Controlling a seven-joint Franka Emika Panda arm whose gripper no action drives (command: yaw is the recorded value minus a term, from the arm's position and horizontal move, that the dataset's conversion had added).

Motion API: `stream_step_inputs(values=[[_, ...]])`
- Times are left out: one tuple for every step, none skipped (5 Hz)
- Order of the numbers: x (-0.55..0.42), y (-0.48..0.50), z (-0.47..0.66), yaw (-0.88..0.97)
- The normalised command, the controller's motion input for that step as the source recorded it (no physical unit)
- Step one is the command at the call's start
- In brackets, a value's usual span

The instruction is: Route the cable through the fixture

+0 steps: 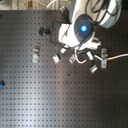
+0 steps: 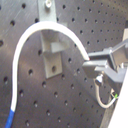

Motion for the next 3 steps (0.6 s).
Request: stream_step_inputs(values=[[-0.199,0.008,0.01,-0.13],[-0.098,0.307,0.00,0.00],[-0.032,0.207,0.00,0.03]])
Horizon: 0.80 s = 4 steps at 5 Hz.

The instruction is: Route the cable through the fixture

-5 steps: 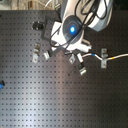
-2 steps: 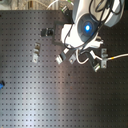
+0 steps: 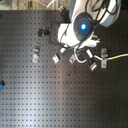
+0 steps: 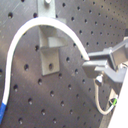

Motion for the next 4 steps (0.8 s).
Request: stream_step_inputs(values=[[-0.054,0.018,0.00,-0.03],[-0.370,0.049,0.01,-0.07],[-0.080,0.415,-0.01,0.11],[0.036,0.272,-0.01,0.03]])
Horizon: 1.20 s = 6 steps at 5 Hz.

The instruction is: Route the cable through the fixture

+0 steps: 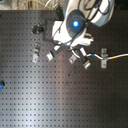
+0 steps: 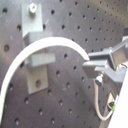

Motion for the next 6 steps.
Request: stream_step_inputs(values=[[0.036,-0.005,0.02,0.00],[-0.042,-0.287,0.16,0.09],[-0.080,-0.104,0.04,0.00],[-0.079,0.003,0.07,0.00],[-0.191,0.033,0.22,-0.03],[-0.010,-0.098,0.29,0.00]])
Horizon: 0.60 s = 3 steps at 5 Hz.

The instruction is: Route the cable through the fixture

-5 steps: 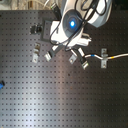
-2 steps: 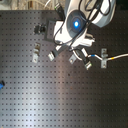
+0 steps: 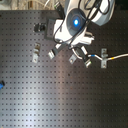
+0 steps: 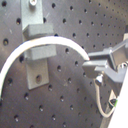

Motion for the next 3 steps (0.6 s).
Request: stream_step_inputs(values=[[0.099,-0.122,0.16,0.00],[-0.015,-0.109,0.15,0.00],[-0.070,-0.097,0.28,0.00]])
